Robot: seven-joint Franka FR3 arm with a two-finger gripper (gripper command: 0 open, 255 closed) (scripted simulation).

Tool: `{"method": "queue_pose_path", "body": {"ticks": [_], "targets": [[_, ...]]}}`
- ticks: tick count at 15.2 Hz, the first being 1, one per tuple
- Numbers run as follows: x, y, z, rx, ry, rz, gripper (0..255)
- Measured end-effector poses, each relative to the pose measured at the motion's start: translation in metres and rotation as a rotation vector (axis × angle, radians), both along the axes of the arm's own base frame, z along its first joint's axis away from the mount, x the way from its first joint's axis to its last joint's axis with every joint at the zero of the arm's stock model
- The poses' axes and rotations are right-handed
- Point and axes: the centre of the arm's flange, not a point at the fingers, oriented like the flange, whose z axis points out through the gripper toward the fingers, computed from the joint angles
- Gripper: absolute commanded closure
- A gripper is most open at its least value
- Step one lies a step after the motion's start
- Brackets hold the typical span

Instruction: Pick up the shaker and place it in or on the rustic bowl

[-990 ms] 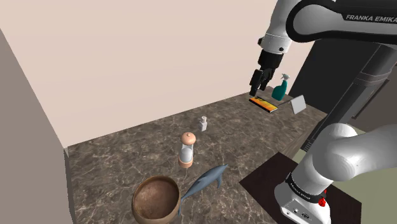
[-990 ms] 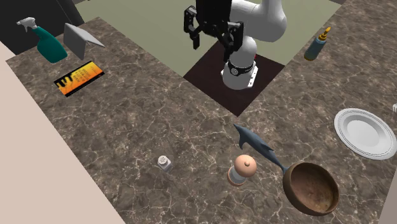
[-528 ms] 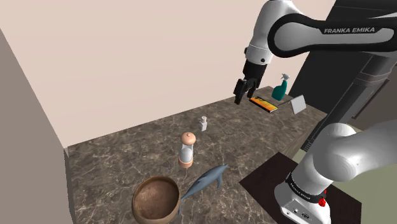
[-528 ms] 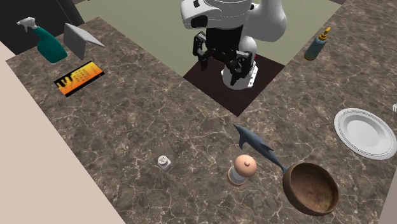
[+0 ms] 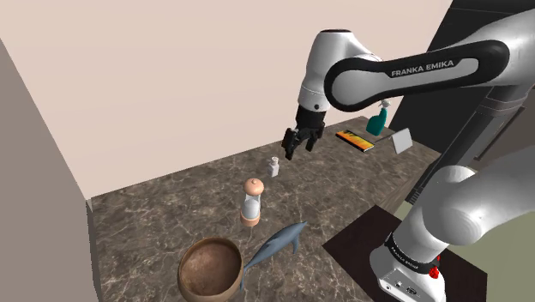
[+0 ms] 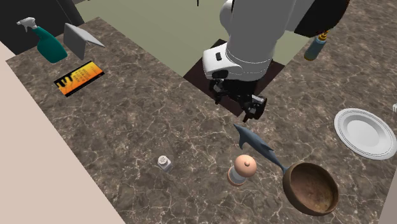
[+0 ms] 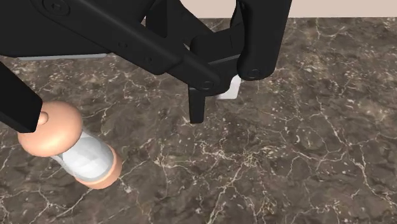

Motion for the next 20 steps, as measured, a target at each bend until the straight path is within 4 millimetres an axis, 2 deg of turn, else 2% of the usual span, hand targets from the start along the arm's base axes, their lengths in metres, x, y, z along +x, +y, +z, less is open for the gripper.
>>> {"method": "queue_pose_path", "body": {"ticks": [10,12,16,20], "targets": [[0.064,0.091,-0.073,-0.007,-0.025,-0.093,0],[0.077,0.104,-0.086,-0.008,-0.029,-0.11,0],[0.084,0.109,-0.106,-0.007,-0.031,-0.118,0],[0.084,0.109,-0.127,-0.007,-0.031,-0.118,0]]}}
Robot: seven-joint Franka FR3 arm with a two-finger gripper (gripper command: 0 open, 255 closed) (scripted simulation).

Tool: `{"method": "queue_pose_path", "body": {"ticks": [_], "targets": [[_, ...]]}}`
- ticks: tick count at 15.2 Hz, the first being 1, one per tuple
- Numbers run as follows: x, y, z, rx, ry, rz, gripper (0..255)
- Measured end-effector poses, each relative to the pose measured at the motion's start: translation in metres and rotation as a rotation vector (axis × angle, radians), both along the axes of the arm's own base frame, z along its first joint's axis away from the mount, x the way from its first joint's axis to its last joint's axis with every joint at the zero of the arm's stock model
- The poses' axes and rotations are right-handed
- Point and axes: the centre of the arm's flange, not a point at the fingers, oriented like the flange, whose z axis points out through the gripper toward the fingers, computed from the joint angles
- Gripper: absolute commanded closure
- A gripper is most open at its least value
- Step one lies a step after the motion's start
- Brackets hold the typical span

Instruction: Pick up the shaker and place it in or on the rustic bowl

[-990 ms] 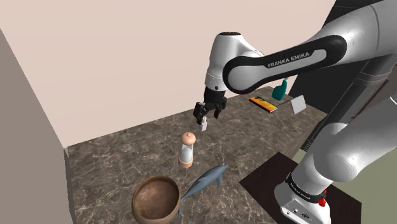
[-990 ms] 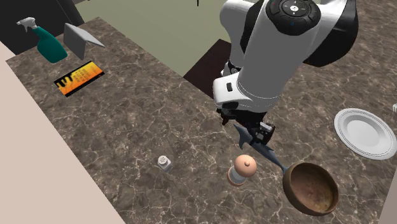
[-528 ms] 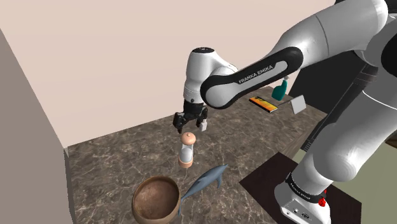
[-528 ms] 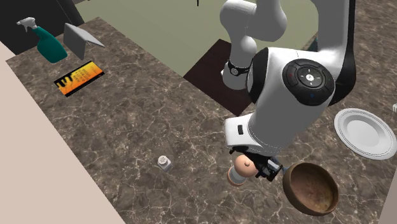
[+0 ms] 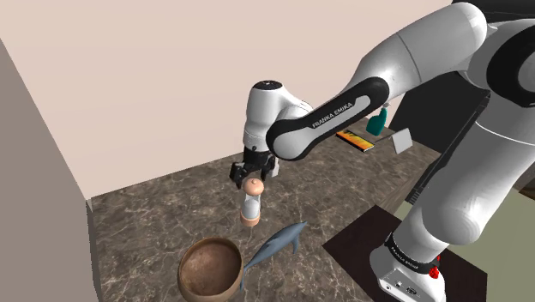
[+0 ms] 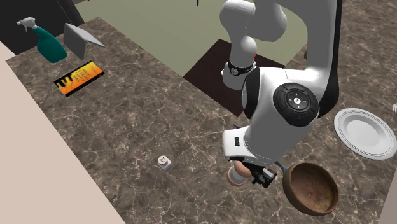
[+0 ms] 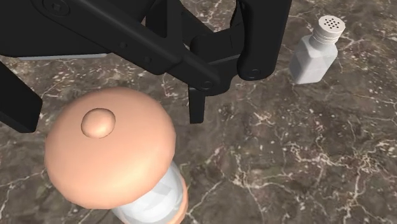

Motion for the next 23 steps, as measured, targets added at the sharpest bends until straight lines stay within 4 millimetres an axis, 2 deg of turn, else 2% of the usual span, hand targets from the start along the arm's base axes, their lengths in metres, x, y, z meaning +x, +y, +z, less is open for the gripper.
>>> {"method": "queue_pose_path", "body": {"ticks": [6,7,17,23], "targets": [[0.001,0.0,-0.004,0.0,-0.001,0.0,0],[0.001,0.0,-0.004,0.0,-0.001,0.0,255],[0.001,0.0,-0.003,0.001,-0.002,0.0,255],[0.001,0.0,0.022,0.0,-0.001,0.0,255]]}}
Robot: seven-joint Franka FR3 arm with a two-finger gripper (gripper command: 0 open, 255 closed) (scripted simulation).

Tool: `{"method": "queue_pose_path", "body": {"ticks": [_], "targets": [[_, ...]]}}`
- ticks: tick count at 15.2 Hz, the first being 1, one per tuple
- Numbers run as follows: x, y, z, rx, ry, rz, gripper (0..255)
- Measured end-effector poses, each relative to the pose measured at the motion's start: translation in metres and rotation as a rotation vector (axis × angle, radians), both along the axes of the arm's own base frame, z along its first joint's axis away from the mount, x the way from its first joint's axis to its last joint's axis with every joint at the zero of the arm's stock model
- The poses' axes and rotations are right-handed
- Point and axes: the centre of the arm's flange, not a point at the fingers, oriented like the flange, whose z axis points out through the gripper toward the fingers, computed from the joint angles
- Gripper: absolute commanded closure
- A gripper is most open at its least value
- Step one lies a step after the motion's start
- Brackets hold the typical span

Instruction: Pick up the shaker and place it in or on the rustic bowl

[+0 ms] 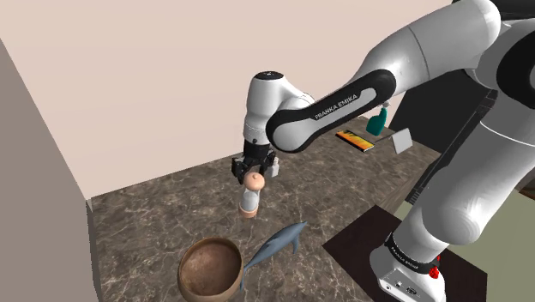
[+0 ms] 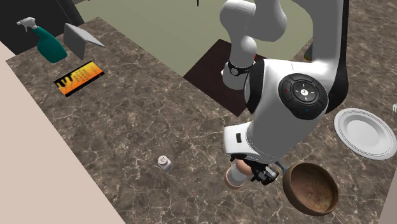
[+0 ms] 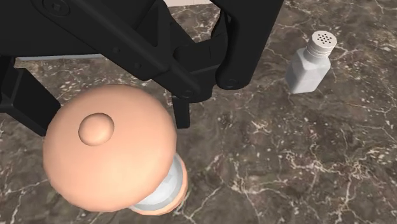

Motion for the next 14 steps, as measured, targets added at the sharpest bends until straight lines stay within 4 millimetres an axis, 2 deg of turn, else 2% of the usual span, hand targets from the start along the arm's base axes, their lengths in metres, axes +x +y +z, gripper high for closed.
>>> {"method": "queue_pose_path", "body": {"ticks": [14], "targets": [[0.0,0.0,0.074,0.0,0.0,0.0,255]]}}
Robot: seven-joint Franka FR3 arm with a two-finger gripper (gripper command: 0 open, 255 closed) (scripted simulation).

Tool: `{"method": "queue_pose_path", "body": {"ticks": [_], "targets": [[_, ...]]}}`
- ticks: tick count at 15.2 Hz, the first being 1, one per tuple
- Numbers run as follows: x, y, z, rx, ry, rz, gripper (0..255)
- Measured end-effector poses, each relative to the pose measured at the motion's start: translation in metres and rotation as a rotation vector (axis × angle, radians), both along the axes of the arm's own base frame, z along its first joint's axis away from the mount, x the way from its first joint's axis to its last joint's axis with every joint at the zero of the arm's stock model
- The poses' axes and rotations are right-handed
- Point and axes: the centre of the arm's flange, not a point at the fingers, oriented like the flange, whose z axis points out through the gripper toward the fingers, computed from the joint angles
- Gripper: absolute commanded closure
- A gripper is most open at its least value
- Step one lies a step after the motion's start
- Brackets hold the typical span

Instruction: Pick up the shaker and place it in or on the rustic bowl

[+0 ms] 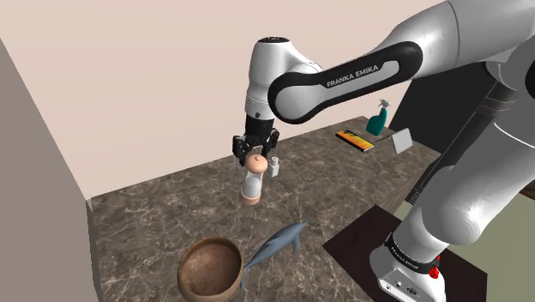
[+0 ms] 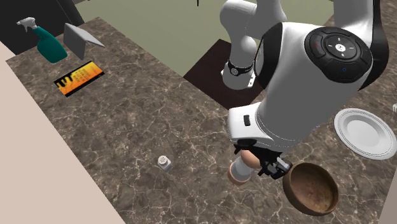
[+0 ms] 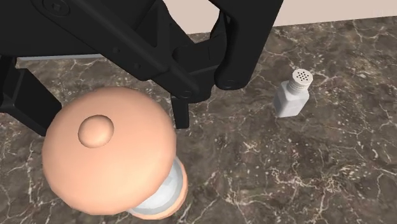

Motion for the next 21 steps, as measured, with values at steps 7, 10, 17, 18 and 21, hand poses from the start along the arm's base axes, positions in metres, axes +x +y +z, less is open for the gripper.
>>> {"method": "queue_pose_path", "body": {"ticks": [7,10,17,18,21], "targets": [[0.0,0.0,0.037,0.0,0.0,0.0,255],[0.001,0.001,0.052,0.0,0.0,0.0,255],[-0.015,0.036,0.081,0.0,0.0,0.002,255],[-0.02,0.047,0.085,0.0,0.0,0.001,255],[-0.032,0.082,0.098,-0.001,0.0,0.002,255]]}}
